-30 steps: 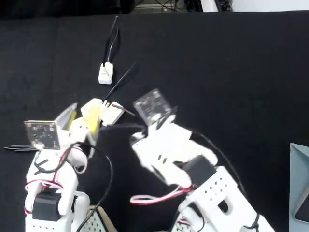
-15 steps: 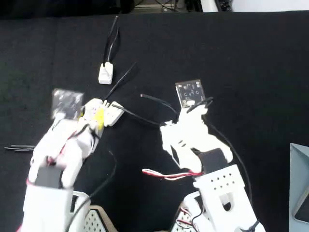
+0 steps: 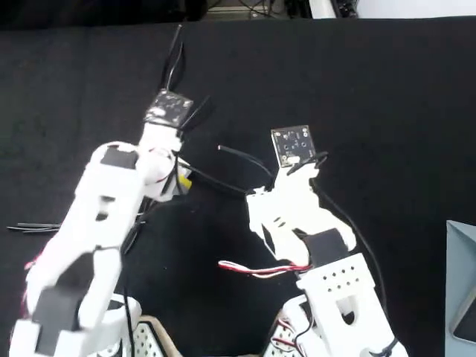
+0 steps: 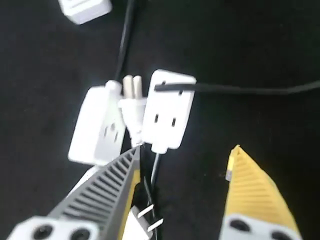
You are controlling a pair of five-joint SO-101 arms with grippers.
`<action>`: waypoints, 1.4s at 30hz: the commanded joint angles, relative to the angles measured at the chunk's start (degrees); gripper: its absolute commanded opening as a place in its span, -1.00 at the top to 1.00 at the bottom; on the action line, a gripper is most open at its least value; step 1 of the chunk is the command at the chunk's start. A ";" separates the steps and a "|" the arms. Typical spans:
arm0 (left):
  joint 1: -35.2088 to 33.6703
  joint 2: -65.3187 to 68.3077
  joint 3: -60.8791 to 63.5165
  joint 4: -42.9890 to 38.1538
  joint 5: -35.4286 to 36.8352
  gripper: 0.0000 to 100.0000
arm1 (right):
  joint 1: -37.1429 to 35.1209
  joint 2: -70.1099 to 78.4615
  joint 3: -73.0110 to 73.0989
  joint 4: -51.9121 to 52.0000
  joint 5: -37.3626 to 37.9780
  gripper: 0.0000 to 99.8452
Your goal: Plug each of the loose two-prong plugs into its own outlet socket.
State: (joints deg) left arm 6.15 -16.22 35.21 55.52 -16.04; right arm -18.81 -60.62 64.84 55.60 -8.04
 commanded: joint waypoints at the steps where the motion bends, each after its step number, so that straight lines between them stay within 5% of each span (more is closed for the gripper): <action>1: 1.45 9.49 -9.80 0.09 -0.53 0.44 | 0.62 -0.75 -0.22 -0.97 -0.62 0.98; 22: -2.24 31.47 -24.75 0.62 -0.79 0.45 | 0.70 -1.01 0.75 -1.14 -0.62 0.98; 31: 1.80 31.21 -19.12 4.92 -6.33 0.93 | 0.70 -1.01 0.75 -1.14 -0.62 0.98; 42: 4.53 28.75 -15.08 13.80 -2.46 0.94 | 0.70 -1.01 0.75 -1.14 -0.62 0.98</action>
State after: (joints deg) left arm 9.49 15.25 16.04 67.21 -20.53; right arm -18.81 -60.62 66.15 55.60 -8.04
